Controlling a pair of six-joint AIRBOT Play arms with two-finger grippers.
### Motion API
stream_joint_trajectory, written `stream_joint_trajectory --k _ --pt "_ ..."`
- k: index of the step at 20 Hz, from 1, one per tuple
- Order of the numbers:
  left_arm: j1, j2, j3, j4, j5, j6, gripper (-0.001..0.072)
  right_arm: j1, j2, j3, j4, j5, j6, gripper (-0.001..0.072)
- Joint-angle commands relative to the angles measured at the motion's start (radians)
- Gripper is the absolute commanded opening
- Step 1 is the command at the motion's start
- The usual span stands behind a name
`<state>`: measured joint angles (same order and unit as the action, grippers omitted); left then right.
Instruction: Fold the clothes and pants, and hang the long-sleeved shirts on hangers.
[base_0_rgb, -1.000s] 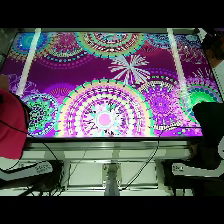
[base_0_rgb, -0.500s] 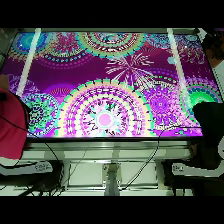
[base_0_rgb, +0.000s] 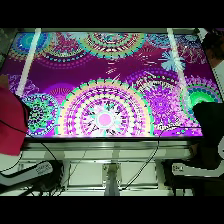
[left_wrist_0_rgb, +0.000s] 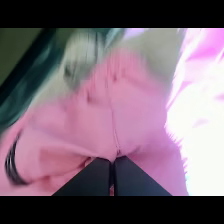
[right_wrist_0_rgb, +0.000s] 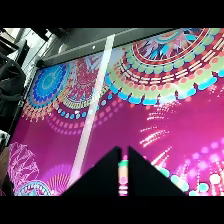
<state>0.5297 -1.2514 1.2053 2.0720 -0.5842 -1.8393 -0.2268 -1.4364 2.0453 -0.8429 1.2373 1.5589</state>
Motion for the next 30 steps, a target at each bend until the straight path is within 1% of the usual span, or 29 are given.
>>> stream_joint_trajectory --k 1,3,6,8,11,12,15,17,19,21,22,25,27,28,29,30 --pt "-0.018 0.196 0.001 -0.229 0.166 -0.098 0.0006 0.001 0.0 0.0 0.0 0.002 -0.001 0.0019" --pt "-0.065 0.311 0.001 -0.346 0.205 -0.098 0.0006 0.001 0.0 0.0 -0.001 0.001 -0.002 0.0019" --pt "-0.212 0.423 0.0 -0.428 0.18 -0.095 0.0006 0.001 0.001 0.0 -0.003 0.0 -0.003 0.0019" --pt "-0.359 0.454 0.0 -0.435 0.113 -0.088 0.0006 0.0 0.001 0.0 -0.018 0.0 -0.007 0.0018" --pt "-0.604 0.438 -0.001 -0.435 -0.021 -0.079 0.0005 0.0 0.001 0.0 -0.108 0.006 -0.008 0.0018" --pt "-0.682 0.42 -0.001 -0.435 -0.041 -0.079 0.0006 0.0 0.001 0.0 -0.133 0.011 -0.008 0.0018" --pt "-0.921 0.325 -0.001 -0.435 -0.046 -0.079 0.0006 0.0 0.001 0.0 -0.158 0.029 -0.008 0.0017" --pt "-1.049 0.235 -0.001 -0.435 -0.047 -0.04 0.0005 0.0 0.001 0.0 -0.16 0.032 -0.007 0.0018" --pt "-1.161 0.131 -0.001 -0.435 -0.045 -0.038 0.0006 0.0 0.003 0.0 -0.181 0.032 -0.008 0.0017" --pt "-1.245 0.024 -0.001 -0.435 -0.029 -0.037 0.0005 0.0 0.002 0.0 -0.201 0.031 -0.007 0.0016" --pt "-1.279 -0.03 -0.001 -0.435 0.002 -0.038 0.0005 0.0 0.002 0.0 -0.21 0.032 -0.007 0.0017" --pt "-1.347 -0.146 -0.001 -0.435 0.101 -0.038 0.0006 0.0 0.002 0.0 -0.231 0.039 -0.006 0.0017" --pt "-1.373 -0.185 0.0 -0.435 0.117 -0.038 0.0008 0.0 0.002 0.0 -0.234 0.036 -0.006 0.0019" --pt "-1.379 -0.191 0.0 -0.435 0.112 -0.038 0.0031 0.0 0.002 0.0 -0.234 0.031 -0.006 0.0023" --pt "-1.382 -0.19 0.0 -0.435 0.108 -0.038 0.0209 0.0 0.002 0.0 -0.234 0.026 -0.006 0.0066" --pt "-1.382 -0.183 0.0 -0.435 0.108 -0.039 0.0479 0.0 0.002 0.0 -0.234 0.026 -0.006 0.0186"
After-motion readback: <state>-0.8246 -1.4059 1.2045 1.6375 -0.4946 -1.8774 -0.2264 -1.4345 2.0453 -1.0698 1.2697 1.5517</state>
